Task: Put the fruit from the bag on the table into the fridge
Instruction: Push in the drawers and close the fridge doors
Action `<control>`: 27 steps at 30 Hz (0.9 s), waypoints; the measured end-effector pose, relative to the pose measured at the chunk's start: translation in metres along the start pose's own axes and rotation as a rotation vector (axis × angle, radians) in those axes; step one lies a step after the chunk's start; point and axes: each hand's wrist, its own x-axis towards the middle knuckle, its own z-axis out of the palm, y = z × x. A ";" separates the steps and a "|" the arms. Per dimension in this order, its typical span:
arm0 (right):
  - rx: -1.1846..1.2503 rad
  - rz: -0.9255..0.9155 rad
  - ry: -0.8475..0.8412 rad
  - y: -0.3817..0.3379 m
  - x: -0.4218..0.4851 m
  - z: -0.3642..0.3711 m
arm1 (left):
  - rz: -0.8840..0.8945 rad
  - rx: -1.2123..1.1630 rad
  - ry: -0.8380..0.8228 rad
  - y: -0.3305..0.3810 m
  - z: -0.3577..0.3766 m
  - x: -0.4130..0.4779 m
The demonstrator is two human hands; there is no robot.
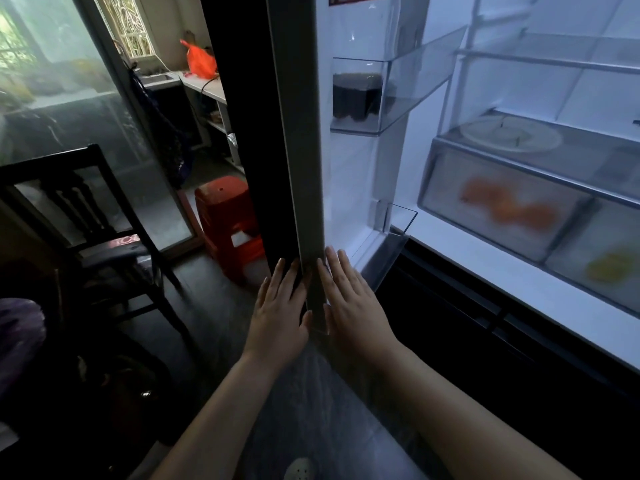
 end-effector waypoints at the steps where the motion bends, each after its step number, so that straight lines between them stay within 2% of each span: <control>1: -0.026 0.005 0.001 0.001 -0.001 0.000 | 0.001 -0.011 -0.009 0.001 0.000 0.000; 9: -0.033 0.048 0.048 0.009 -0.019 -0.009 | 0.020 -0.078 -0.041 0.029 0.006 -0.007; 21: 0.042 0.185 0.096 0.051 -0.064 -0.029 | 0.205 -0.107 -0.047 0.080 0.010 -0.006; 27: 0.033 0.285 0.225 0.075 -0.084 -0.031 | 0.208 -0.075 0.016 0.100 0.002 -0.004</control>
